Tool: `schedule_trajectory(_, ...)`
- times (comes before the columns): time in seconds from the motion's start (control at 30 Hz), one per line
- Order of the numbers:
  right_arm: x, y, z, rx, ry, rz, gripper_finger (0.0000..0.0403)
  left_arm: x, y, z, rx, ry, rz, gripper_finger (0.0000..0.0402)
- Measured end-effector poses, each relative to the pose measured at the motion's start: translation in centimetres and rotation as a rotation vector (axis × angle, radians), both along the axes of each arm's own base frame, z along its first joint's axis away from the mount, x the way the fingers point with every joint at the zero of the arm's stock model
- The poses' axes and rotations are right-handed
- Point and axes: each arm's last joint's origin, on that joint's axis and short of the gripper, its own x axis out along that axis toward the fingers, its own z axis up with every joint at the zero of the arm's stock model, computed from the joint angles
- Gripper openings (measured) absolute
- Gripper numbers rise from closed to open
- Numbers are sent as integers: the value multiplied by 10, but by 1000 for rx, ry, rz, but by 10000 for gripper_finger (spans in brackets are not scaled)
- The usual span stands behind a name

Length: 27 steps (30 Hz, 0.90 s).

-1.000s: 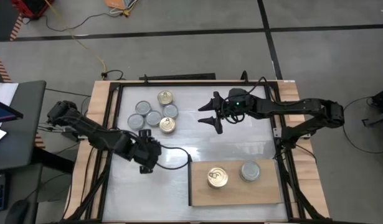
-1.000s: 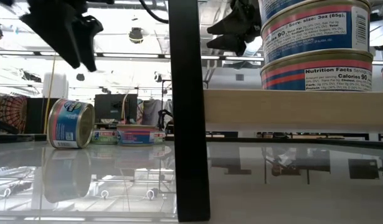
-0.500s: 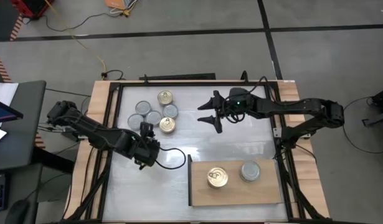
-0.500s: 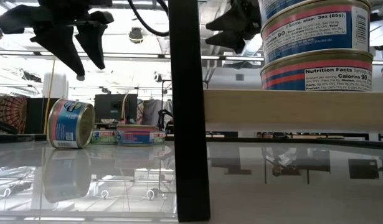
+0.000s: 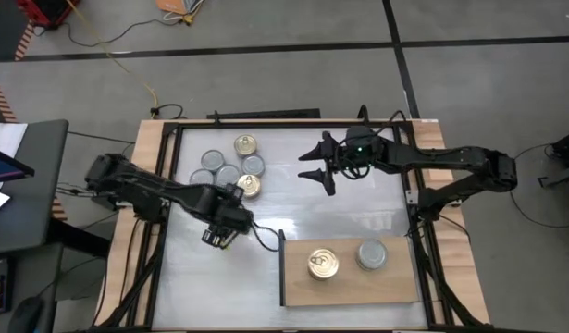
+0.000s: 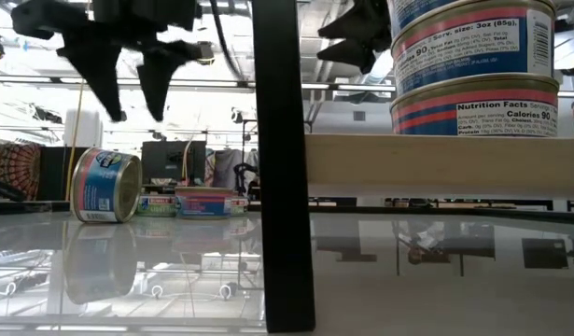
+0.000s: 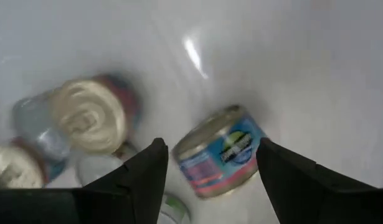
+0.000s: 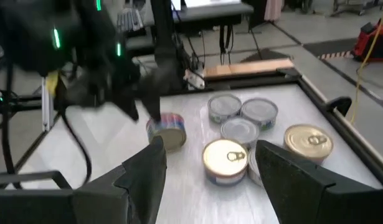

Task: Stack canned seafood by type on shelf
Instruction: Stack the blue pink tuna can on top of the blue pink tuna can on the shelf

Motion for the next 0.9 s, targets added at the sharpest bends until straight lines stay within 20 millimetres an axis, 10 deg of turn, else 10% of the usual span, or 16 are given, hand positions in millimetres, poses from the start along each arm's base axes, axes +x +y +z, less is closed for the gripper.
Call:
schedule_trajectory(0.27, -5, 14, -3, -10, 19, -12, 272, 28, -12, -8, 37, 285, -303, 235)
schedule_trajectory(0.9, -2, 28, 1, -45, -19, -21, 272, 10, -5, -54, 162, 503, -610, 313)
